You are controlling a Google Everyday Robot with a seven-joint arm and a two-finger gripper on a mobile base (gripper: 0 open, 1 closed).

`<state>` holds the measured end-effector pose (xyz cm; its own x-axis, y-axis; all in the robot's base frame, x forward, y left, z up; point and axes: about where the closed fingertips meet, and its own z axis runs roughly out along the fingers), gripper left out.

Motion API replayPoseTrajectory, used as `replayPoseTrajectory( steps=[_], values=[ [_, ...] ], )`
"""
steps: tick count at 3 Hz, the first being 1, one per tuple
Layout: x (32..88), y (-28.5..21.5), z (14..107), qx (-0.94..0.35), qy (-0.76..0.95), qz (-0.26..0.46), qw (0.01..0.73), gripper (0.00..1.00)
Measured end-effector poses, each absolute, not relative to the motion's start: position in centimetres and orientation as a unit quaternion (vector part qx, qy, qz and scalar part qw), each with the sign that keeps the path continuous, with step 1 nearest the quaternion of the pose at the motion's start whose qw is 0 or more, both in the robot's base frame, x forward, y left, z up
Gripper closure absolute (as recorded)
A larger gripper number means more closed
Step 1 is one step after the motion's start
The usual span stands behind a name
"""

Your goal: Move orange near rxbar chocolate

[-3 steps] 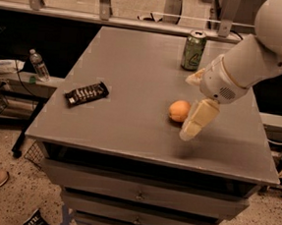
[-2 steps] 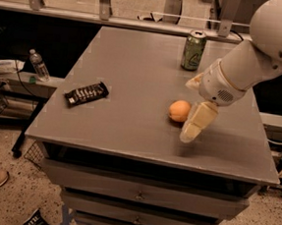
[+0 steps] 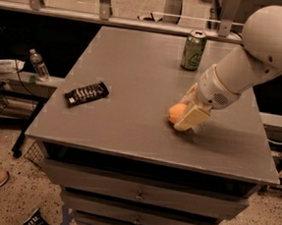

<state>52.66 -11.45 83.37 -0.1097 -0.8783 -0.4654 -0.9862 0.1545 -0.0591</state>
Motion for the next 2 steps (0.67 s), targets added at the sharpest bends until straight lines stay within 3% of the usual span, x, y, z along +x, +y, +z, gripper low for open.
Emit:
replayPoseTrajectory(
  steps=[2],
  values=[
    [53.3, -10.5, 85.9, -0.629, 0.724, 0.144, 0.244, 0.93]
  ],
)
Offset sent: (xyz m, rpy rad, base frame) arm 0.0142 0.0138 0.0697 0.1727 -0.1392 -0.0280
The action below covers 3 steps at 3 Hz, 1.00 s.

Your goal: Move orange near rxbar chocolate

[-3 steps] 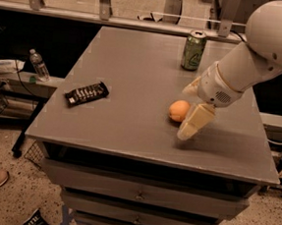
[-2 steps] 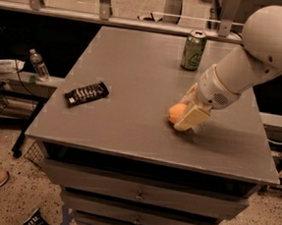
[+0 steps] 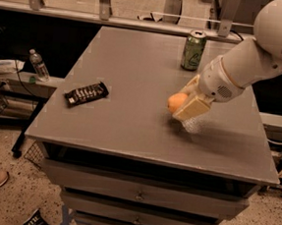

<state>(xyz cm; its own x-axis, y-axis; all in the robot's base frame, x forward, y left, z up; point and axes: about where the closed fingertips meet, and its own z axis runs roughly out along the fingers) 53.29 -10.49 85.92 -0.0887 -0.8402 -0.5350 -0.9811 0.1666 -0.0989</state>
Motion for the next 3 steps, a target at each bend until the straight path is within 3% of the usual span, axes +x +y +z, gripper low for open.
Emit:
replayPoseTrajectory(
  steps=[1, 2, 3],
  values=[
    [53.0, -9.3, 89.9, -0.634, 0.694, 0.163, 0.298, 1.0],
    [53.2, -8.4, 90.1, -0.637, 0.691, 0.166, 0.299, 1.0],
    [54.0, -4.3, 89.5, -0.659, 0.675, 0.174, 0.283, 1.0]
  ],
)
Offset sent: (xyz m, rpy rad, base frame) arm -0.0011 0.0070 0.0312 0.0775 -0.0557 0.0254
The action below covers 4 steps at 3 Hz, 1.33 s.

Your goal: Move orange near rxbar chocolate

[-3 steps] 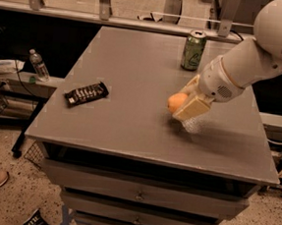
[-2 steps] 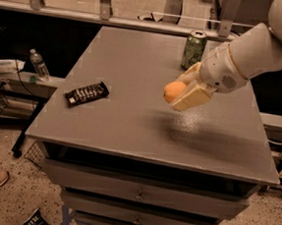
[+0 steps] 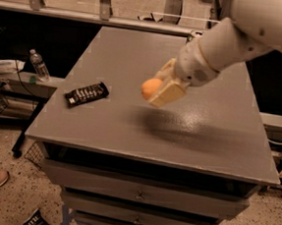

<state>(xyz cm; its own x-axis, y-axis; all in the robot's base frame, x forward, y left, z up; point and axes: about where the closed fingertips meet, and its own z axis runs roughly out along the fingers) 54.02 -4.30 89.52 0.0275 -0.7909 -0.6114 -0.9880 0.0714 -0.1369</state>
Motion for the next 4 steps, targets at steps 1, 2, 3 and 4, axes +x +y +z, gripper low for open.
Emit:
replayPoseTrajectory(
  steps=[1, 2, 3, 4],
  values=[
    [55.0, 2.0, 87.8, -0.699, 0.646, 0.188, 0.243, 1.0],
    [56.0, 5.9, 86.2, -0.722, 0.627, 0.198, 0.217, 1.0],
    [56.5, 8.0, 85.9, -0.728, 0.618, 0.2, 0.217, 1.0],
    [56.9, 9.3, 86.0, -0.728, 0.614, 0.201, 0.229, 1.0]
  ],
)
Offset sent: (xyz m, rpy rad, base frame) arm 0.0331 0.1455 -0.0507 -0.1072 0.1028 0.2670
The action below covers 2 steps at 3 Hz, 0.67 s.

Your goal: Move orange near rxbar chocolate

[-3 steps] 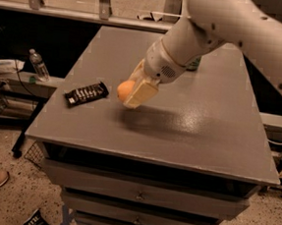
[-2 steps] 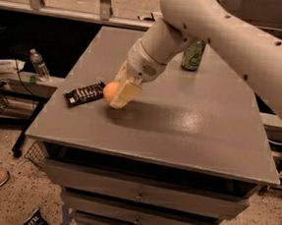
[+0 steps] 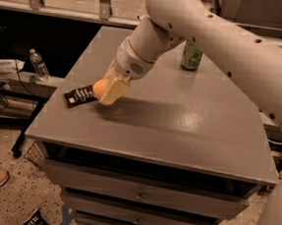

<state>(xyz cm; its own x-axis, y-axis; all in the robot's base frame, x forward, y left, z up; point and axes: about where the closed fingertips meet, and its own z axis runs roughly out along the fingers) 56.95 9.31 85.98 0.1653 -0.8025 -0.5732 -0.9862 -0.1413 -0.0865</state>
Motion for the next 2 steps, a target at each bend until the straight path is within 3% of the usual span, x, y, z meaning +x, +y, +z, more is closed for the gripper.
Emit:
replayPoseTrajectory(
  steps=[2],
  values=[
    [57.29, 9.79, 85.01, -0.72, 0.62, 0.199, 0.24, 1.0]
  ],
)
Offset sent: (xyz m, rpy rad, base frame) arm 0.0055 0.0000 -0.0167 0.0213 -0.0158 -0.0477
